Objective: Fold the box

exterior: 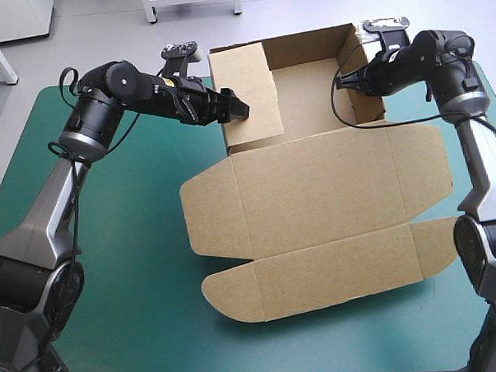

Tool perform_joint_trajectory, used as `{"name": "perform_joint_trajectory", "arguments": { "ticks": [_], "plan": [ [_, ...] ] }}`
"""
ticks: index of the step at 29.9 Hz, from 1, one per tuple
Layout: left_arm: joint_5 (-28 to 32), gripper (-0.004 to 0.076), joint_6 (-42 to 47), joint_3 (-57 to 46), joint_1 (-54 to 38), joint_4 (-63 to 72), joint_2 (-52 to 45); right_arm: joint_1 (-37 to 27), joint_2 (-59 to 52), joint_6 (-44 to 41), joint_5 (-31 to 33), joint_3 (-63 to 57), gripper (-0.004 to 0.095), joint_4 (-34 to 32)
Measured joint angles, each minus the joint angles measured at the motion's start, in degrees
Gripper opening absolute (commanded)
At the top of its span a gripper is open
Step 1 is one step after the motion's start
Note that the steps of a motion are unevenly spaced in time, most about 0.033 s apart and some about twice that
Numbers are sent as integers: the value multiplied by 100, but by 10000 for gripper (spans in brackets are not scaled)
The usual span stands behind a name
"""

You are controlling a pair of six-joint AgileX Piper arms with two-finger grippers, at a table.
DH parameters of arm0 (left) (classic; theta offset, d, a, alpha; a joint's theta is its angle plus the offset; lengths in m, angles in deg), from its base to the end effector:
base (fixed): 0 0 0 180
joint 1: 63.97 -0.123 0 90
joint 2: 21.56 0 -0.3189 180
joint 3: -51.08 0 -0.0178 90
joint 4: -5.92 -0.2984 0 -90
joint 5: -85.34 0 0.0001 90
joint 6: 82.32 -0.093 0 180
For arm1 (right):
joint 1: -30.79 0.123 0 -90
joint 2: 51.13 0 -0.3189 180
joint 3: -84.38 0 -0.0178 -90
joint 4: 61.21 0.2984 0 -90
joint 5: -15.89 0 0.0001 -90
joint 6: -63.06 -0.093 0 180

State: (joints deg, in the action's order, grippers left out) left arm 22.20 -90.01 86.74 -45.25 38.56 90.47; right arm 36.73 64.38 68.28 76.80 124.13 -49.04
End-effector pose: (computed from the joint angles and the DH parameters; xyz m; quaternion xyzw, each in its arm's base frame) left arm 0.4238 -0.1909 0.4482 0.1742 0.8840 -0.3098 0.3037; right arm 0.4811 0.0673 0.4355 -0.0762 0.9211 0.1074 0.3664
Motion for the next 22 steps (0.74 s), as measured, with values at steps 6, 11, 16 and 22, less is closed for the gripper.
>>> {"name": "perform_joint_trajectory", "arguments": {
  "ticks": [6, 11, 16, 22],
  "plan": [
    [-158, 536, -25, 421, 0, -100, 0, 0, 0, -48, 0, 0, -11, 90],
    [-448, 536, -62, 489, 0, -121, 4, 0, 0, -59, 0, 0, -11, 126],
    [-432, 536, -62, 489, 0, -121, 11, 0, 0, -41, 0, 0, -11, 116],
    [-176, 536, 158, 514, 0, -106, 95, 0, 0, -86, -18, 0, -11, 126]
  ]
}}
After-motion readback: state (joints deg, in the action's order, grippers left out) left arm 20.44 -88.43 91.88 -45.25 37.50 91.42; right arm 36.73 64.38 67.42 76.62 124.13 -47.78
